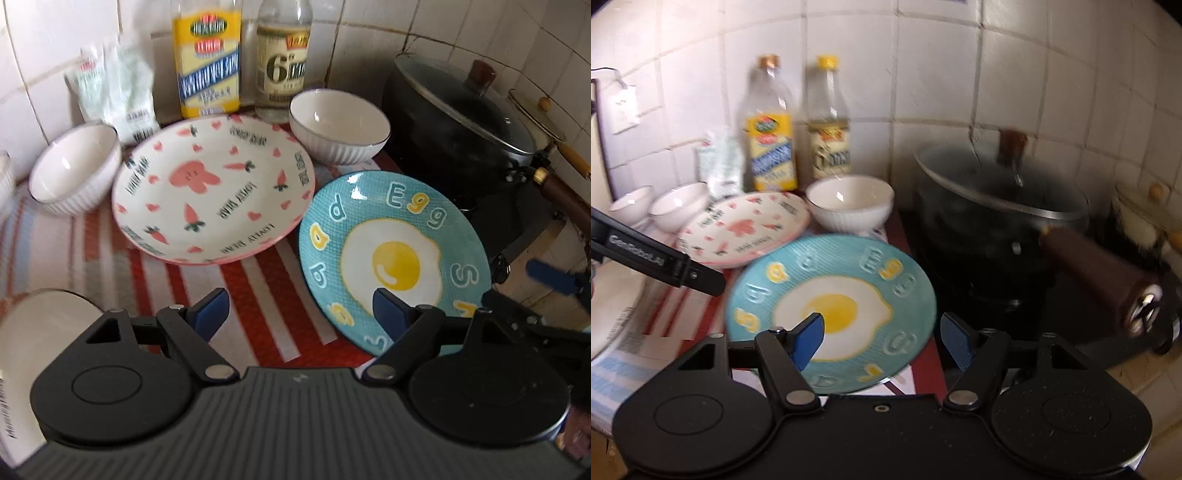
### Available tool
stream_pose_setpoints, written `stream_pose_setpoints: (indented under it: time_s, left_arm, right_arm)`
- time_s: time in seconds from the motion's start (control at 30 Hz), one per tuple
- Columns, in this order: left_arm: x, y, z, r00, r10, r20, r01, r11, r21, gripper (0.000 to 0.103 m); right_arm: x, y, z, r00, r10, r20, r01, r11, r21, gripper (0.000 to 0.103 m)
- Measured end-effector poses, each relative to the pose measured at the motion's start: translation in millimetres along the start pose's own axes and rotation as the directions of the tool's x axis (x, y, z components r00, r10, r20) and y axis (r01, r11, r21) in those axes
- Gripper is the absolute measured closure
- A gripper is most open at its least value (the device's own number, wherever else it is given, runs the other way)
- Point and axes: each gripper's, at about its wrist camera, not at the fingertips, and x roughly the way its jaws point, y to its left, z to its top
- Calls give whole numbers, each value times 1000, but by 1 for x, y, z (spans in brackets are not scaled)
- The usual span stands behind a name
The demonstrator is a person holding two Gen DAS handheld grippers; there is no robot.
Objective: Organize plates and bowls
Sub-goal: 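Move both grippers to the teal egg plate and grasp its rim, then lift the teal egg plate with both grippers and carry it toward the white plate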
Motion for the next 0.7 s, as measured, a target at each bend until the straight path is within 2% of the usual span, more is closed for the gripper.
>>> stream_pose_setpoints:
  time_s: [0.13,0.17,0.23,0.3,0.37,0.4,0.47,0.5,0.53,0.6,0.7]
  left_arm:
    - [20,-9,3,999,31,-28,-31,1000,-4,19]
    - [23,-8,2,1000,26,-15,-26,1000,-14,20]
    - [25,-2,1,999,-29,42,30,999,-45,22]
    - [31,1,1,998,-49,49,52,997,-55,25]
    - [37,3,4,999,-32,38,34,997,-63,36]
    - [40,4,5,999,-29,32,31,997,-67,40]
    - [47,7,7,1000,-24,3,24,997,-74,60]
    - [51,10,9,999,-35,-21,33,996,-88,63]
    - [53,15,9,997,-74,-29,70,990,-119,70]
    - [54,19,8,994,-106,-38,98,982,-164,73]
    - [56,15,6,993,-112,-36,105,981,-161,75]
  right_arm:
    - [19,-11,-3,996,24,-89,-13,992,127,29]
    - [24,-12,-4,994,29,-106,-13,988,152,29]
    - [27,-12,-8,994,28,-109,-8,984,177,29]
    - [32,-12,-11,993,28,-117,-5,981,195,29]
    - [36,-13,-12,992,32,-120,-5,976,219,32]
    - [39,-14,-13,992,31,-122,-3,974,226,37]
    - [44,-13,-12,992,17,-128,12,974,225,56]
    - [48,-13,-12,991,6,-133,23,975,220,60]
    - [50,-13,-12,991,3,-137,27,975,220,63]
    - [55,-16,-13,988,-5,-152,41,971,236,74]
    - [58,-22,-15,989,14,-149,32,954,299,75]
